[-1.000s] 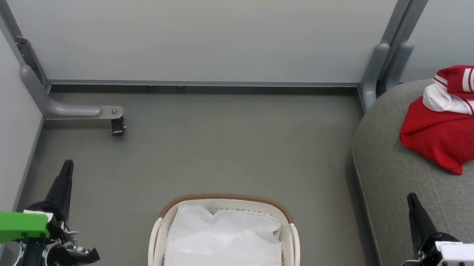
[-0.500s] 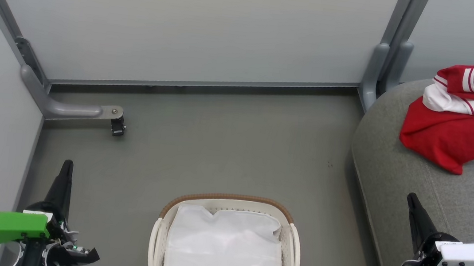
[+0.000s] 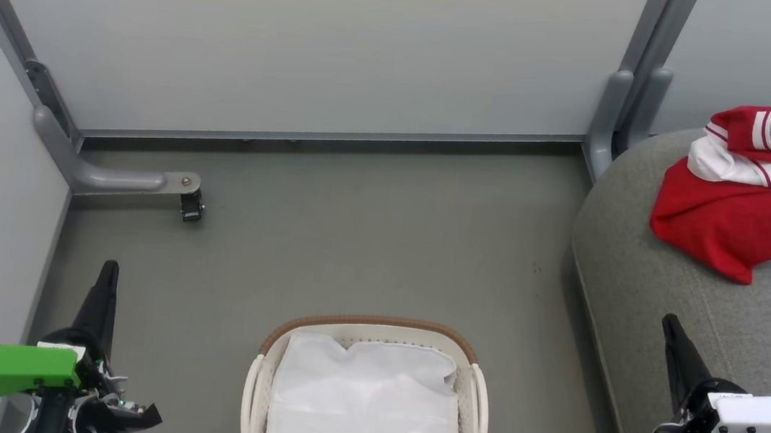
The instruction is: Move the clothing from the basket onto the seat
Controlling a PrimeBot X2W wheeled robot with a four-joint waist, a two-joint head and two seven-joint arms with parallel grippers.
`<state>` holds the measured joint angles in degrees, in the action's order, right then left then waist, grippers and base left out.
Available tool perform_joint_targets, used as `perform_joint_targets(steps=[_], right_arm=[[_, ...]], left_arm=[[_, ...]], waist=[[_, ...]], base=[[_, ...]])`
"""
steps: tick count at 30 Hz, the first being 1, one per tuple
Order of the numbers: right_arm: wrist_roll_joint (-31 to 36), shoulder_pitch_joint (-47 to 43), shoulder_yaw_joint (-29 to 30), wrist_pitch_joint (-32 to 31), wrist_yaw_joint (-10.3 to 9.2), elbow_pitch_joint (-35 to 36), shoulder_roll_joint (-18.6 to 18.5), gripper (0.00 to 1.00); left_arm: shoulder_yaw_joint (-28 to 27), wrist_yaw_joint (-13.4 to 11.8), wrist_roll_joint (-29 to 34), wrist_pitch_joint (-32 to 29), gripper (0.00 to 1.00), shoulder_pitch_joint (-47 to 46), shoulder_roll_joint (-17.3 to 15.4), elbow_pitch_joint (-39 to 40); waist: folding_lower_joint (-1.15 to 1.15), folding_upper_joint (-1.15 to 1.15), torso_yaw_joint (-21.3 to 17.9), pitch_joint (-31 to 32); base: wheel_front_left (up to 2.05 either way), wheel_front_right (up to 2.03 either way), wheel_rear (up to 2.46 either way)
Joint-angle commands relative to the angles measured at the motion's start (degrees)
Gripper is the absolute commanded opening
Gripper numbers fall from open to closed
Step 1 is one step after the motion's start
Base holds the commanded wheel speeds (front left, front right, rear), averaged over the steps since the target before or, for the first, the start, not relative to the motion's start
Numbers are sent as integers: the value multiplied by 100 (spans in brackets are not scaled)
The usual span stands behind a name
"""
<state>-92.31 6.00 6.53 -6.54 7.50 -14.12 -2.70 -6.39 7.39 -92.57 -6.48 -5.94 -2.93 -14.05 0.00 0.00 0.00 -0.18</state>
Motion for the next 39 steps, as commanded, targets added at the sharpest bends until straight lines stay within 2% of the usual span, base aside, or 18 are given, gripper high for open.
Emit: perform_joint_targets(steps=[1,39], right_arm=[[-20,42,9,-17,-2,24,-34,0],[-20,42,9,-17,-2,24,-34,0]], left_arm=[[-21,25,11,-13,0,-62,-15,4],[-27,25,22,-23,0,-63,-8,5]], waist=[[0,0,0,0],[0,0,0,0]], base=[[0,0,0],[0,0,0]])
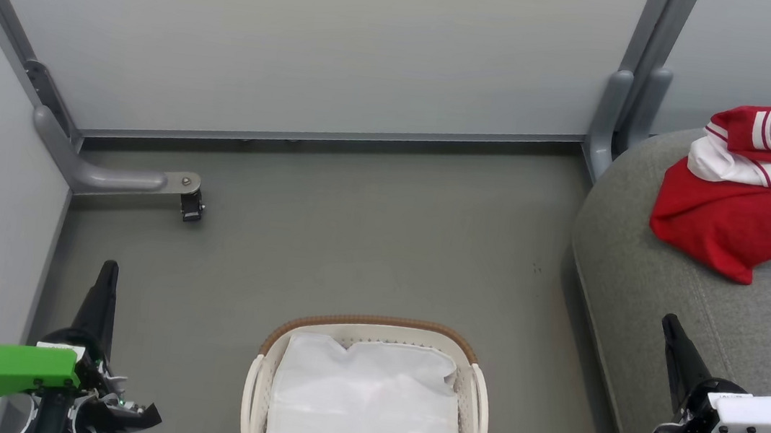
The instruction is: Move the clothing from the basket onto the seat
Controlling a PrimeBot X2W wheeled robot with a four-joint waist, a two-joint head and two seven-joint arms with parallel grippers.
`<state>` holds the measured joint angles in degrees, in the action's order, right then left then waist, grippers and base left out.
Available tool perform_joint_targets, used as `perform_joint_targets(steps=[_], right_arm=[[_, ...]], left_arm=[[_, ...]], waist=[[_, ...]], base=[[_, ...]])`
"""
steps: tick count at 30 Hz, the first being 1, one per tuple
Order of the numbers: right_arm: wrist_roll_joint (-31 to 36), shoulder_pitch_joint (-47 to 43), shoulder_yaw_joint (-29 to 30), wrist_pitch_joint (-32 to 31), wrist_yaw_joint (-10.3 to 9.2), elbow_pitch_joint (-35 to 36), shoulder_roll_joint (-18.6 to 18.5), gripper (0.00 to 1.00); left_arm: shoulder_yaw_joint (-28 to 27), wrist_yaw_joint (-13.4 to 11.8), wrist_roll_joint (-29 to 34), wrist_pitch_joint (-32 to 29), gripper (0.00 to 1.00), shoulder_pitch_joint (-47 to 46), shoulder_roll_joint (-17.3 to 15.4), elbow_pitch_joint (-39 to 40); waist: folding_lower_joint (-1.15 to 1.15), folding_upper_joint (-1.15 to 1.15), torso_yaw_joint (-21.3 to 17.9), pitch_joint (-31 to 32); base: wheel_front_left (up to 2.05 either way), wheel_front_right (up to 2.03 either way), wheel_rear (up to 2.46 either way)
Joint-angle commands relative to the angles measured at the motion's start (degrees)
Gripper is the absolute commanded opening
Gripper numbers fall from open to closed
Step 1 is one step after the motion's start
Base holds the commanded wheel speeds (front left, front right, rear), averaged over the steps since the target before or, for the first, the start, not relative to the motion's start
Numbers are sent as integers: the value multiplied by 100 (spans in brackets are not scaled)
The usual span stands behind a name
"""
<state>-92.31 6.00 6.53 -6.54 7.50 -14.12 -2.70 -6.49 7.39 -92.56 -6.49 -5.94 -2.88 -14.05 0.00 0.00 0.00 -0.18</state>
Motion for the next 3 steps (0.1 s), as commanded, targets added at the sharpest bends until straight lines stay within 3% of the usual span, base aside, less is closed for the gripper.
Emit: perform_joint_targets(steps=[1,3], right_arm=[[-20,41,9,-17,-2,24,-34,0],[-21,41,9,-17,-2,24,-34,0]], left_arm=[[-18,25,22,-23,0,-63,-13,5],[-18,25,22,-23,0,-64,-12,5]], waist=[[0,0,0,0],[0,0,0,0]], base=[[0,0,0],[0,0,0]])
